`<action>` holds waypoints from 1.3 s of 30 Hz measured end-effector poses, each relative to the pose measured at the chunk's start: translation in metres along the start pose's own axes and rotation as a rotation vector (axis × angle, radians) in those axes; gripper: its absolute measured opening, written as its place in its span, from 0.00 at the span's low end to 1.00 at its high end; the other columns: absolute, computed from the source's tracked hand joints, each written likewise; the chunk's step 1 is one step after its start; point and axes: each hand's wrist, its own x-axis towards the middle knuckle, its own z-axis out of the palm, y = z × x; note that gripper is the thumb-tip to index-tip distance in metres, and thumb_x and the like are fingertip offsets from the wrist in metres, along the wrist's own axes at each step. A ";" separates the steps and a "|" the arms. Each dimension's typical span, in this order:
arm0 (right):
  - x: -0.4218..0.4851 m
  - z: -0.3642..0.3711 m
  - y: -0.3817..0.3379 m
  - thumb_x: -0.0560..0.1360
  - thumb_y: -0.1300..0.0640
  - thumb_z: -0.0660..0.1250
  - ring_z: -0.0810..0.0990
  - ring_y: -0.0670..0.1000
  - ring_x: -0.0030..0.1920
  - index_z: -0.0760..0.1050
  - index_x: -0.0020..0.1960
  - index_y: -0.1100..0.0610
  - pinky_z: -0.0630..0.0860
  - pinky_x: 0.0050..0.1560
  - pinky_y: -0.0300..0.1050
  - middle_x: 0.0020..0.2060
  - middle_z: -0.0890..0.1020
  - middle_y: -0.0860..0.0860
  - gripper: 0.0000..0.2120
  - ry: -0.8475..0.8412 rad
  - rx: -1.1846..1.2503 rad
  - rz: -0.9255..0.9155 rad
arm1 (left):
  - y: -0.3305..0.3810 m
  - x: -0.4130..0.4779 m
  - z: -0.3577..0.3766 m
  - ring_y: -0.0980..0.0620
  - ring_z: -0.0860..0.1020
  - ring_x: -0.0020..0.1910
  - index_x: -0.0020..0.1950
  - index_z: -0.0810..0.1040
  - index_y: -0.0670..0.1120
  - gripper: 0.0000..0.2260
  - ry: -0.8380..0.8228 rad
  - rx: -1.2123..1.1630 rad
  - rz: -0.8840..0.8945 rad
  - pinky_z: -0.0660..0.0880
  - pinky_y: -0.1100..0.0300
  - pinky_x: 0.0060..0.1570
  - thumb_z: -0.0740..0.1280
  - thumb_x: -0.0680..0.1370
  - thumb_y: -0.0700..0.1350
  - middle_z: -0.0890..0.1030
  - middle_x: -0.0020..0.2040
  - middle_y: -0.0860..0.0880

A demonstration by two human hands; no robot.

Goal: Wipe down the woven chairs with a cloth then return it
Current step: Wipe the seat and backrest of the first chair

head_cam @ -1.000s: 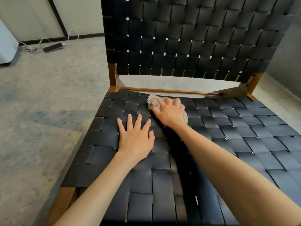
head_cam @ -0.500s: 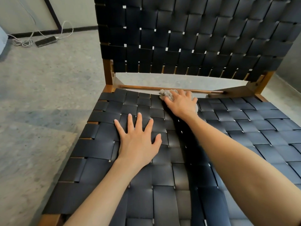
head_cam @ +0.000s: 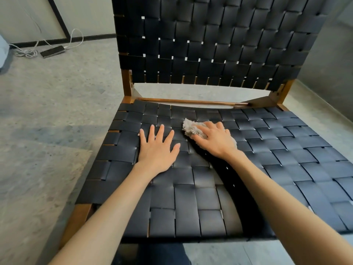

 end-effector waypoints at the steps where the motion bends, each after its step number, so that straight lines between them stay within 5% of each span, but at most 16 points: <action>1: -0.015 -0.004 0.002 0.78 0.40 0.56 0.64 0.55 0.64 0.68 0.69 0.40 0.62 0.63 0.54 0.67 0.69 0.45 0.21 -0.010 0.002 -0.005 | -0.001 -0.004 -0.001 0.43 0.40 0.76 0.78 0.45 0.54 0.26 -0.010 -0.008 0.018 0.38 0.42 0.73 0.42 0.81 0.60 0.43 0.78 0.47; 11: -0.143 -0.024 -0.011 0.78 0.39 0.56 0.65 0.52 0.61 0.68 0.69 0.38 0.66 0.59 0.51 0.65 0.70 0.42 0.19 -0.004 -0.026 -0.050 | -0.008 -0.082 -0.006 0.51 0.45 0.77 0.78 0.49 0.56 0.23 0.028 -0.090 0.121 0.41 0.53 0.74 0.43 0.82 0.58 0.47 0.78 0.52; 17: -0.183 -0.017 -0.026 0.71 0.32 0.43 0.66 0.51 0.59 0.68 0.68 0.37 0.68 0.54 0.50 0.64 0.71 0.42 0.31 0.068 0.008 -0.076 | -0.031 -0.139 -0.014 0.55 0.53 0.76 0.76 0.57 0.55 0.22 0.081 -0.196 0.172 0.51 0.59 0.73 0.49 0.83 0.55 0.55 0.77 0.55; 20: -0.192 -0.015 -0.043 0.71 0.32 0.41 0.66 0.52 0.59 0.66 0.69 0.36 0.67 0.53 0.50 0.65 0.71 0.41 0.31 0.112 -0.011 -0.078 | -0.051 -0.165 -0.016 0.57 0.60 0.74 0.75 0.61 0.56 0.20 0.224 -0.266 0.115 0.54 0.58 0.72 0.53 0.82 0.54 0.60 0.75 0.57; 23: -0.193 -0.011 -0.071 0.72 0.33 0.41 0.65 0.53 0.59 0.64 0.69 0.35 0.66 0.51 0.50 0.66 0.70 0.41 0.29 0.099 0.002 -0.153 | -0.075 -0.183 -0.006 0.54 0.54 0.76 0.76 0.58 0.53 0.21 0.341 -0.245 -0.012 0.47 0.54 0.74 0.51 0.82 0.53 0.56 0.77 0.54; 26: -0.188 -0.001 -0.118 0.74 0.35 0.42 0.65 0.52 0.60 0.62 0.70 0.36 0.66 0.54 0.51 0.66 0.69 0.43 0.27 0.079 0.041 -0.281 | -0.091 -0.200 0.005 0.52 0.50 0.76 0.77 0.52 0.54 0.24 0.257 -0.552 -0.156 0.48 0.52 0.74 0.50 0.82 0.55 0.51 0.78 0.53; 29: -0.172 0.008 -0.170 0.77 0.37 0.44 0.64 0.54 0.63 0.60 0.71 0.38 0.67 0.56 0.54 0.68 0.68 0.45 0.23 0.074 0.096 -0.381 | -0.097 -0.216 0.014 0.59 0.50 0.75 0.78 0.46 0.56 0.28 0.271 -0.853 -0.112 0.50 0.57 0.74 0.56 0.81 0.55 0.50 0.78 0.55; 33: -0.151 0.012 -0.213 0.78 0.38 0.48 0.63 0.55 0.65 0.63 0.70 0.37 0.64 0.61 0.57 0.68 0.68 0.45 0.21 0.061 0.199 -0.434 | -0.103 -0.232 0.027 0.63 0.54 0.73 0.75 0.47 0.62 0.32 0.321 -0.895 -0.062 0.54 0.58 0.73 0.63 0.77 0.55 0.54 0.76 0.60; 39: -0.157 0.012 -0.211 0.78 0.39 0.50 0.64 0.53 0.64 0.65 0.68 0.37 0.66 0.59 0.54 0.67 0.69 0.44 0.20 0.099 0.159 -0.502 | -0.098 -0.237 0.024 0.61 0.63 0.70 0.76 0.55 0.57 0.32 0.382 -0.852 -0.056 0.60 0.61 0.69 0.66 0.76 0.54 0.64 0.73 0.58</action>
